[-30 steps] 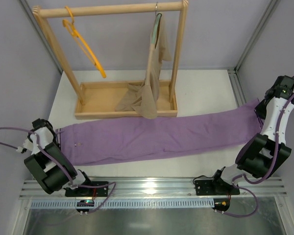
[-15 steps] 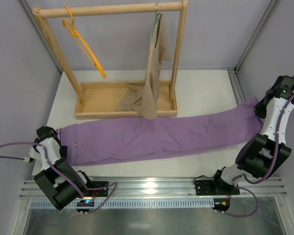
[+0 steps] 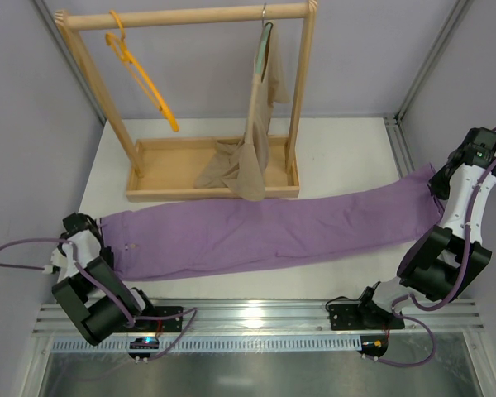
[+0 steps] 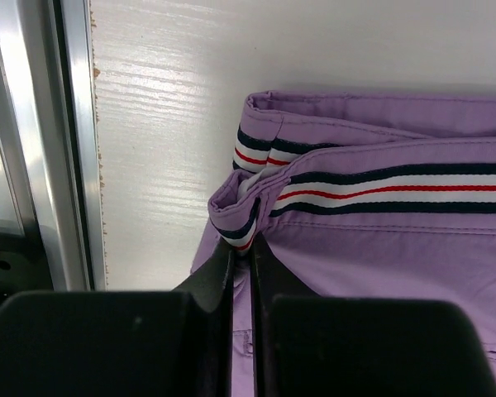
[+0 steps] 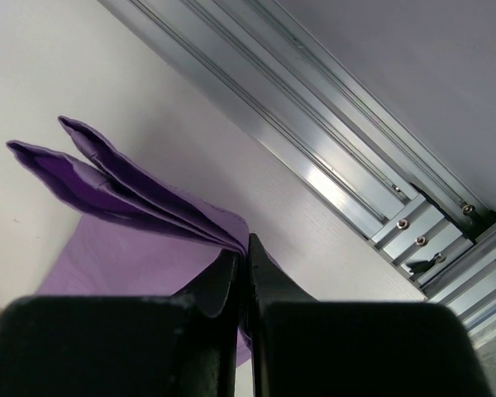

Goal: Place the trousers on the hanger
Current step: Fold the trousers

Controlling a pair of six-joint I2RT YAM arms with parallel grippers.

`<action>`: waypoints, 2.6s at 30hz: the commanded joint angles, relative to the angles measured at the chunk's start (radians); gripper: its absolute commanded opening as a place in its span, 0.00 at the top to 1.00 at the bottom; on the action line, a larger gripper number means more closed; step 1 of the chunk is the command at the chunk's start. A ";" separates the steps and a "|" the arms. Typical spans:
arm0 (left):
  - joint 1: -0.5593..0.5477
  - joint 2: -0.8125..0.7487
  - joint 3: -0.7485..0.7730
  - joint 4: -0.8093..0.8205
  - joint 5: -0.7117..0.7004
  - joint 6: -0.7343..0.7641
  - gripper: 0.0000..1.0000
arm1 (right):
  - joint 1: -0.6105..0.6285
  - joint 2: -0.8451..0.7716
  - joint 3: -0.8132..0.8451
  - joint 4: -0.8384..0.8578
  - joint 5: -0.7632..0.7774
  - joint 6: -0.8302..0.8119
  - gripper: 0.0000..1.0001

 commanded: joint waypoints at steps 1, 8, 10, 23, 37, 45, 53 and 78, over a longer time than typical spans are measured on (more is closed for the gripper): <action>0.007 0.023 0.026 0.024 -0.092 0.020 1.00 | -0.008 0.003 0.039 0.023 0.025 -0.001 0.96; 0.019 0.069 0.094 -0.036 -0.174 0.029 1.00 | -0.011 0.013 0.050 0.016 0.043 -0.001 0.96; 0.027 0.068 0.105 -0.034 -0.177 0.037 0.99 | -0.017 0.021 0.051 0.012 0.061 -0.001 0.96; 0.105 0.123 0.161 -0.027 -0.188 0.115 1.00 | -0.040 0.032 0.061 0.009 0.104 0.016 0.96; 0.105 0.117 0.204 0.013 0.054 0.199 0.65 | -0.037 -0.062 -0.003 0.040 -0.228 0.005 0.96; 0.096 -0.022 0.198 0.024 0.096 0.234 0.39 | 0.050 -0.128 -0.039 -0.031 -0.290 -0.024 0.96; 0.017 -0.044 0.249 0.027 0.150 0.339 0.38 | 0.216 -0.212 -0.044 -0.087 -0.357 0.005 0.96; -0.126 -0.121 0.279 0.115 0.557 0.336 0.33 | 0.706 -0.546 -0.039 0.120 -0.549 0.376 0.96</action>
